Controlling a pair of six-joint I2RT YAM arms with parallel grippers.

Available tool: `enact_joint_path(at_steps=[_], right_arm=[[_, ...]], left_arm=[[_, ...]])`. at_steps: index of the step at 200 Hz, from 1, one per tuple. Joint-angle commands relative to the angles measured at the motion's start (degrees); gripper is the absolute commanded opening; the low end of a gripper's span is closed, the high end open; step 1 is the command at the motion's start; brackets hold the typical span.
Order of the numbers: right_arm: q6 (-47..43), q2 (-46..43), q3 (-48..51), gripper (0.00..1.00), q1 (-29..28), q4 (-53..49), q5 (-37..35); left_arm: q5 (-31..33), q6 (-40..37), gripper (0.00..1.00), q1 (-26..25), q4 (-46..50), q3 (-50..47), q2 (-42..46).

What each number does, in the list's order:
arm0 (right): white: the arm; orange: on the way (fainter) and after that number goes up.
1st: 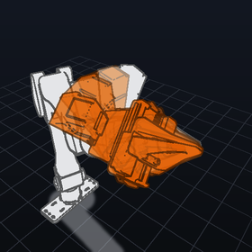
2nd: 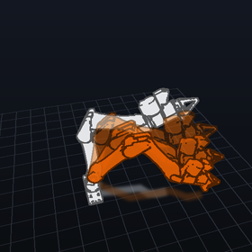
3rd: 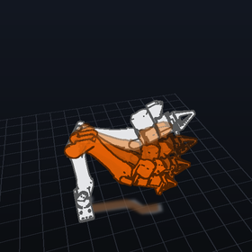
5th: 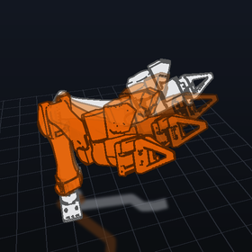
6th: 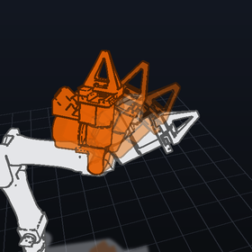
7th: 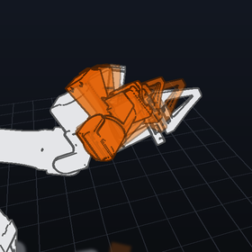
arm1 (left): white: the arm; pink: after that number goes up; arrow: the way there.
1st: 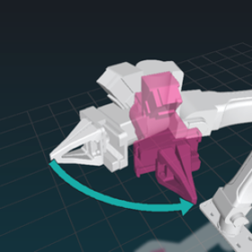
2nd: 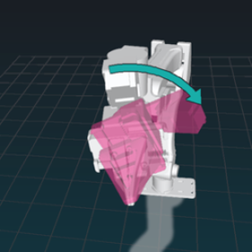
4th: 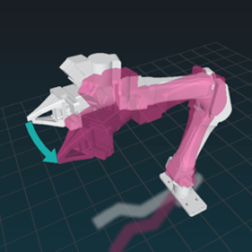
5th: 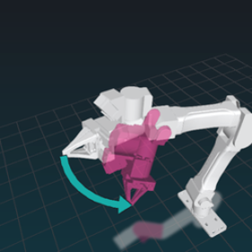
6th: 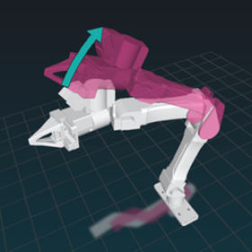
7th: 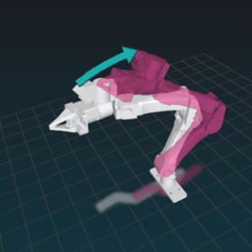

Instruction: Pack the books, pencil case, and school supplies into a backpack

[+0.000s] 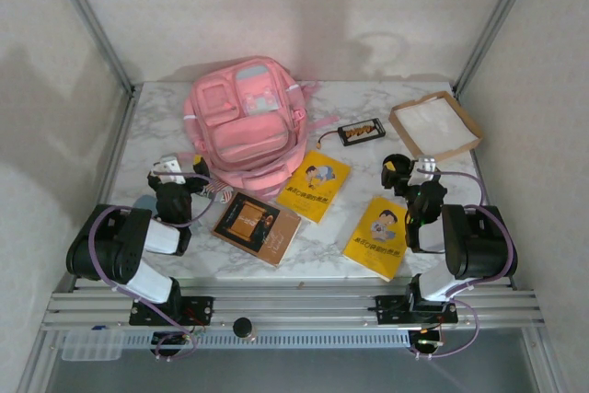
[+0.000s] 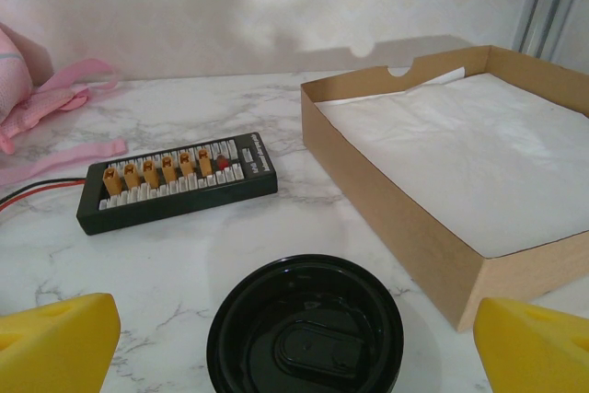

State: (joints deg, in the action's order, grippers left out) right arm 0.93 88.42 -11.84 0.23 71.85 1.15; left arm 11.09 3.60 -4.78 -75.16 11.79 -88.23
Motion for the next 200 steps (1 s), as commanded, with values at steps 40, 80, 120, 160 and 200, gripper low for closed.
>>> enact_joint_path(at_steps=[40, 80, 120, 160, 200], right_arm=[[0.48, 0.17, -0.47, 0.99, 0.20, 2.54, -0.62], [0.48, 0.17, -0.47, 0.99, 0.15, 2.67, -0.63], [1.24, -2.39, -2.02, 0.99, 0.20, -1.98, -2.51], [4.40, -11.31, -11.33, 0.99, 0.16, -24.39, -2.19], [23.44, -16.82, -20.46, 0.99, 0.43, -46.76, 1.80]], left_arm=[[-0.94, -0.60, 0.99, -0.06, -0.41, 0.48, -0.07], [-0.91, -0.58, 0.99, -0.06, -0.22, 0.58, 0.30], [-1.29, -0.70, 0.99, -0.06, 9.80, 3.29, 6.26], [-1.27, 2.34, 0.99, -0.08, 23.78, 6.47, 18.48], [-0.55, 19.10, 0.99, 0.12, 42.60, 12.91, 29.74]])
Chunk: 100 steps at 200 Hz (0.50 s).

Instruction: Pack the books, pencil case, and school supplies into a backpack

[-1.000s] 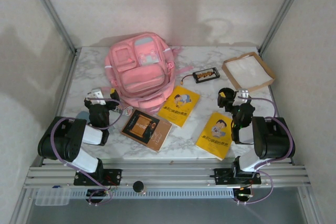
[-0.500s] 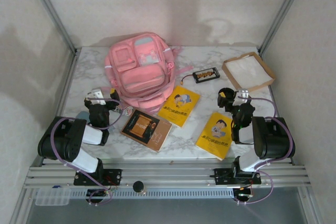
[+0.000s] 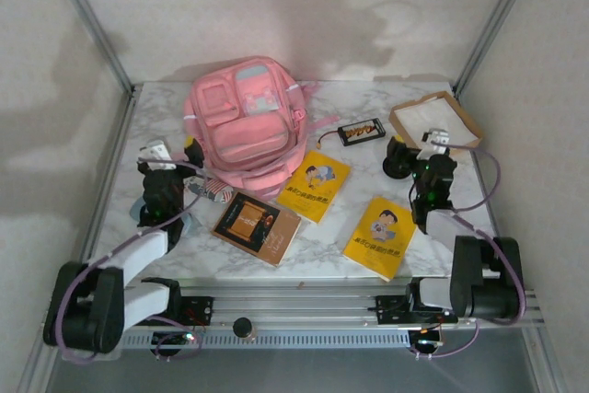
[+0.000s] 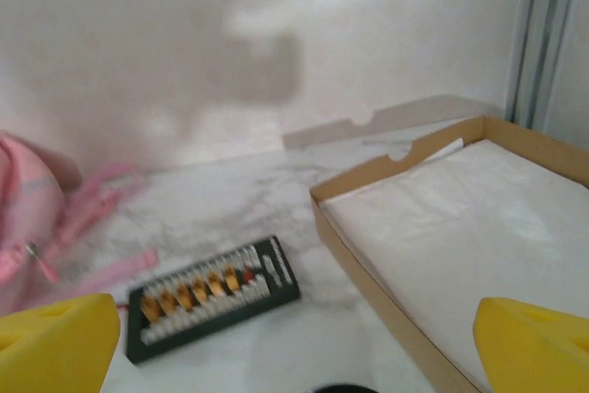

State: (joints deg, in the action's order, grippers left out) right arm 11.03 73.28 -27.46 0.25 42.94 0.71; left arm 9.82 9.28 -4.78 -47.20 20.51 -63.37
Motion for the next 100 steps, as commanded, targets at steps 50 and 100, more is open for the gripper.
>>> enact_joint_path(at_steps=[50, 100], right_arm=[[27.02, 1.03, -11.37, 0.99, -4.39, -30.66, 9.25], [31.63, 12.00, -22.59, 0.99, -17.59, -34.16, 9.25]], left_arm=[[-0.05, 28.60, 0.99, 1.35, 29.71, 7.96, 10.29], [-6.79, 30.10, 0.99, 2.33, 41.99, 20.93, -3.40]])
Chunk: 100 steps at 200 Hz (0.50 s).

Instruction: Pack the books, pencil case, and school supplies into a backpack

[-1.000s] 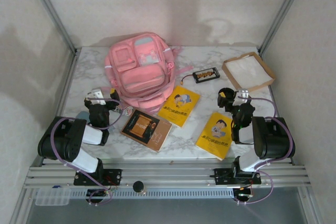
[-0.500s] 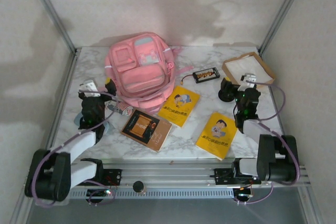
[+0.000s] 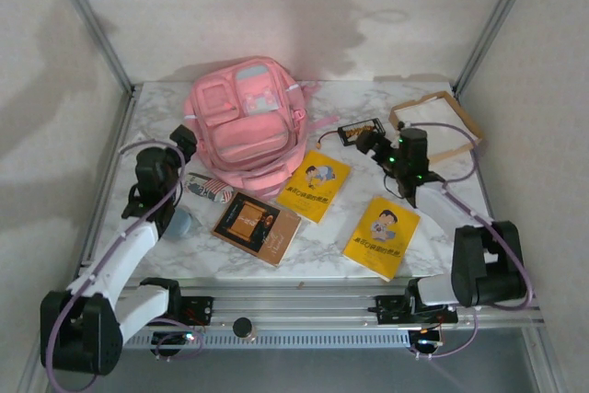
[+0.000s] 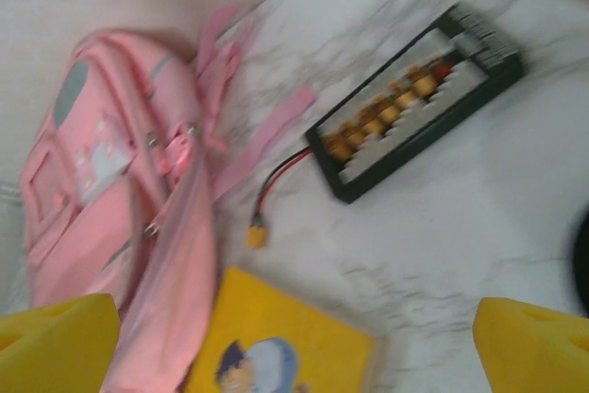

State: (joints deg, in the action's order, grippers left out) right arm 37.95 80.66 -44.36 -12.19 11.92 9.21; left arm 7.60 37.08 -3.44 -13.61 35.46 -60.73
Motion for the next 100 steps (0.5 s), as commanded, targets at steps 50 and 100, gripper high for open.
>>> enact_joint_path(at_steps=[50, 100], right_arm=[[6.51, 18.57, -16.88, 0.99, -13.11, -1.87, -1.97], [5.11, 32.21, -28.22, 0.92, -14.67, -3.14, -0.67]], left_arm=[[-10.03, 0.87, 0.99, 3.08, 10.67, 17.24, -24.60], [-13.74, 1.30, 0.99, 6.73, 7.12, 22.05, -37.54]])
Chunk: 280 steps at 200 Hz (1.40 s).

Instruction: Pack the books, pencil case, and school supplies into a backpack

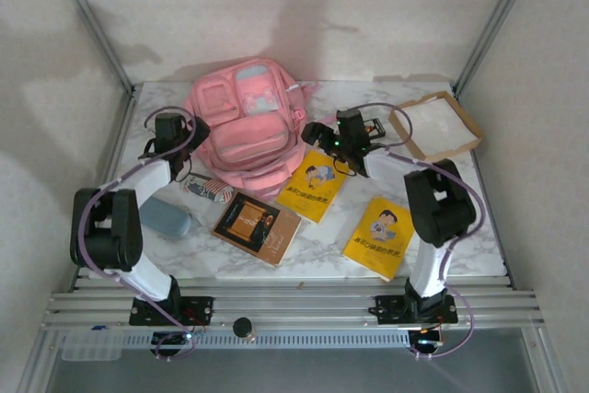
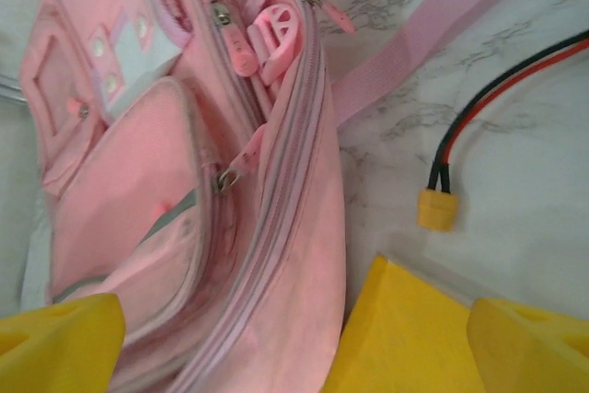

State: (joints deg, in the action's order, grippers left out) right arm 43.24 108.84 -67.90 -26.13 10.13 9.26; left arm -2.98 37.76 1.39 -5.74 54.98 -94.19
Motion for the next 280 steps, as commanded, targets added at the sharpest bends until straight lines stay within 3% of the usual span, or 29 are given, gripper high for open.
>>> enact_joint_path(at_steps=[1, 37, 101, 165, 214, 245, 280], right_arm=[[-0.27, 4.20, -4.78, 0.92, -0.75, -1.30, -0.85], [-1.42, 10.23, -9.67, 0.84, -1.29, -0.74, 0.52], [-2.19, 17.48, -16.29, 0.60, -2.47, 1.31, 4.91], [-4.38, 12.80, -17.67, 0.01, -2.90, 2.39, 6.71], [-3.51, 1.99, -14.97, 0.00, -2.97, 1.32, 7.95], [-3.27, -6.26, -11.64, 0.00, -3.91, -3.62, 6.33], [1.29, -16.47, -1.54, 0.00, -7.89, -6.35, 2.35]], left_arm=[[-3.17, 0.63, 0.99, 1.97, -0.80, 2.56, -4.34], [-8.43, 0.85, 0.99, 2.13, -4.95, 5.86, -12.81], [-16.34, 4.24, 0.98, 1.86, -12.10, 6.19, -19.37], [-23.72, 7.24, 0.90, 0.48, -17.33, 6.28, -19.95], [-28.56, 10.06, 0.88, 0.11, -17.11, 8.89, -17.92], [-30.90, 10.01, 0.87, -0.33, -9.35, 12.56, -12.34], [-34.07, 9.96, 0.87, -1.71, -4.73, 12.87, -7.87]])
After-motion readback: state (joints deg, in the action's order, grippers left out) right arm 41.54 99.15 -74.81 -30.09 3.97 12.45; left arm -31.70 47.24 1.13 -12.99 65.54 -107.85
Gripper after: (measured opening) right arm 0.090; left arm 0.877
